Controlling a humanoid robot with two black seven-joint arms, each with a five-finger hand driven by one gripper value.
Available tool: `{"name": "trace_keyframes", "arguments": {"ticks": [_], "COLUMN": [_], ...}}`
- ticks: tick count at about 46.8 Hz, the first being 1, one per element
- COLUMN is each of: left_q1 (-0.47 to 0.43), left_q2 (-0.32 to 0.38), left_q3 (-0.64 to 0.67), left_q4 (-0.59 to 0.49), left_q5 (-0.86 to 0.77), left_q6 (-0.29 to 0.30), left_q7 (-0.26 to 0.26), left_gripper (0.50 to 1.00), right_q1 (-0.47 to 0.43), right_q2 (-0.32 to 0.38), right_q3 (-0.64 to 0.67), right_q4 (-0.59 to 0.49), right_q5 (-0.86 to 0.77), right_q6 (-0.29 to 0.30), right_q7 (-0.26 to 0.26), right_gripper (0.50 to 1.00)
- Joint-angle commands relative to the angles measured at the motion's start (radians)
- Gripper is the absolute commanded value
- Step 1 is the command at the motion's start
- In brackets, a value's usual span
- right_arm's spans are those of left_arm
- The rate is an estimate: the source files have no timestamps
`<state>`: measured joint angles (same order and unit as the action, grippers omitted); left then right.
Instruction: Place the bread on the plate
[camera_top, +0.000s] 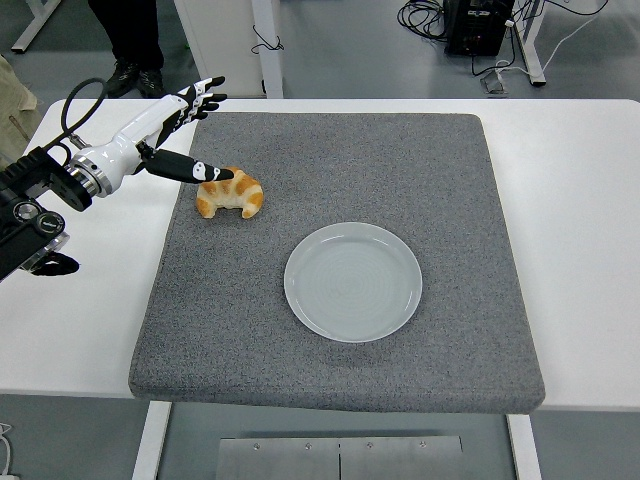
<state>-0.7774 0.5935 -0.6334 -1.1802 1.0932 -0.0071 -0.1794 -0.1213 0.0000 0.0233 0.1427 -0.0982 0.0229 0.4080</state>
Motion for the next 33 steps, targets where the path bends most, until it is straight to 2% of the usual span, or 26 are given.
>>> {"name": "trace_keyframes", "arguments": {"ticks": [1,8,11,18,25,33], "left_q1": [-0.025,-0.055,-0.072,-0.094,-0.111,-0.151], "left_q2": [0.005,0.006,0.006,0.002,0.003,-0.032], "left_q3": [0.035,0.124,0.161,0.233,0.281,0.359], "left_q4": [0.005,0.019,0.030,0.070,0.086,0.188], "left_q5": [0.051,0.135,0.149,0.172,0.174,0.174], "left_q6": [0.009,0.032,0.056,0.130,0.141,0.167], "left_q7": [0.000,0.001,0.000,-0.038,-0.042,-0.042], "left_gripper": [0.978,0.975,0.975,0.974,0.974,0.974], "right_q1": [0.000,0.000,0.000,0.000,0.000,0.000], "right_q2": [0.000,0.000,0.000,0.000,0.000,0.000], "right_q3": [0.000,0.000,0.000,0.000,0.000,0.000], "right_q4": [0.000,0.000,0.000,0.000,0.000,0.000], "right_q5": [0.000,0.000,0.000,0.000,0.000,0.000], "right_q6": [0.000,0.000,0.000,0.000,0.000,0.000], "right_q7": [0.000,0.000,0.000,0.000,0.000,0.000], "right_gripper": [1.000,1.000,1.000,1.000,1.000,1.000]}}
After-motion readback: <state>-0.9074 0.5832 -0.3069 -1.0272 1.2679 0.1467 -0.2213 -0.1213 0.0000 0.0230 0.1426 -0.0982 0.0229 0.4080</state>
